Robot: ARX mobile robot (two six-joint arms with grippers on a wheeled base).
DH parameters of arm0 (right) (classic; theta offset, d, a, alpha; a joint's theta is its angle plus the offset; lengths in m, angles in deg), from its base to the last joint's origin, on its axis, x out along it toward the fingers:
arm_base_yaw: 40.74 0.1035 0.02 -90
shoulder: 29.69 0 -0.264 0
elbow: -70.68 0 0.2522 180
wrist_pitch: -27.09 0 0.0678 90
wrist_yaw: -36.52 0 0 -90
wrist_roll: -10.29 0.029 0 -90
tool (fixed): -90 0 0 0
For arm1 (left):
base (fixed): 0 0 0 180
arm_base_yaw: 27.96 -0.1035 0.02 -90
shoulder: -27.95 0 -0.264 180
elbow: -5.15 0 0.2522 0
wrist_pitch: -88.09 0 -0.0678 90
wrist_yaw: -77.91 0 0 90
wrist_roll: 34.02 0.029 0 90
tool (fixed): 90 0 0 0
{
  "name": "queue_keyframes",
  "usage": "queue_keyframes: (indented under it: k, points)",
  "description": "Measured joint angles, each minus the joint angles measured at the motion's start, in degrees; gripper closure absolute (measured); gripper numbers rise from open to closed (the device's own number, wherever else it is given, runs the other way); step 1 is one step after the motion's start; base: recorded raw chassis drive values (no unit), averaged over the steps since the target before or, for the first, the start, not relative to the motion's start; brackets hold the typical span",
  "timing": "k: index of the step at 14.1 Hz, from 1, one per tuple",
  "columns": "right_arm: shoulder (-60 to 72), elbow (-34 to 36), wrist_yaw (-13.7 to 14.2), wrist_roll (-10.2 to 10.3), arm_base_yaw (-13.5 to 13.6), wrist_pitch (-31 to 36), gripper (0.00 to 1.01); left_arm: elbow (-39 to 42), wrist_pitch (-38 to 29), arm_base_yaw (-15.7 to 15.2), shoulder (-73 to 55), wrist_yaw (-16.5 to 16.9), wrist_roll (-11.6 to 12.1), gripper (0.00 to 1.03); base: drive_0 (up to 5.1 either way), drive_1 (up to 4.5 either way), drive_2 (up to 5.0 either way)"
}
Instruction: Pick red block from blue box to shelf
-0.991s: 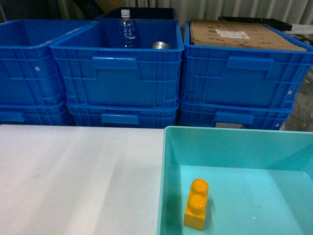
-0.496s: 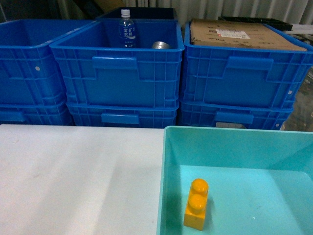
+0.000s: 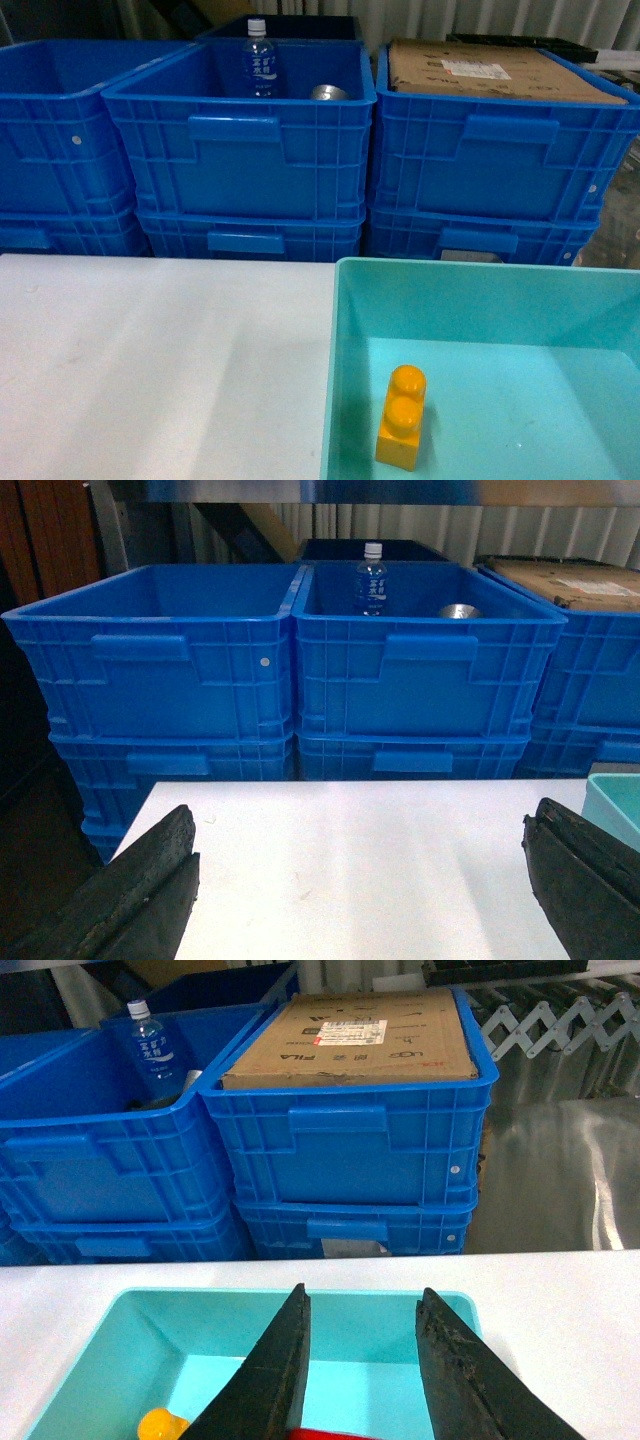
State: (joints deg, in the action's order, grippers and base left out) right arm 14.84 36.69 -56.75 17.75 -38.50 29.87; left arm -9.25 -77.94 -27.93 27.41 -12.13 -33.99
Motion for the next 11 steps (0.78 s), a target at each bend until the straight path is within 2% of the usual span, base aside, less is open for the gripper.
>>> queue_keyframes:
  k: [6,9,11]
  points:
    - [0.0,0.0,0.0,0.0,0.0,0.0,0.75,0.0,0.0,0.0,0.0,0.0,0.0,0.05,0.0,0.00,0.0]
    - [0.0,0.0,0.0,0.0,0.0,0.0,0.75,0.0,0.0,0.0,0.0,0.0,0.0,0.05,-1.7,-1.69,-1.7]
    - [0.0,0.1,0.0,0.0,0.0,0.0,0.75,0.0,0.0,0.0,0.0,-0.2,0.0,0.05,2.5,-4.20,-4.2]
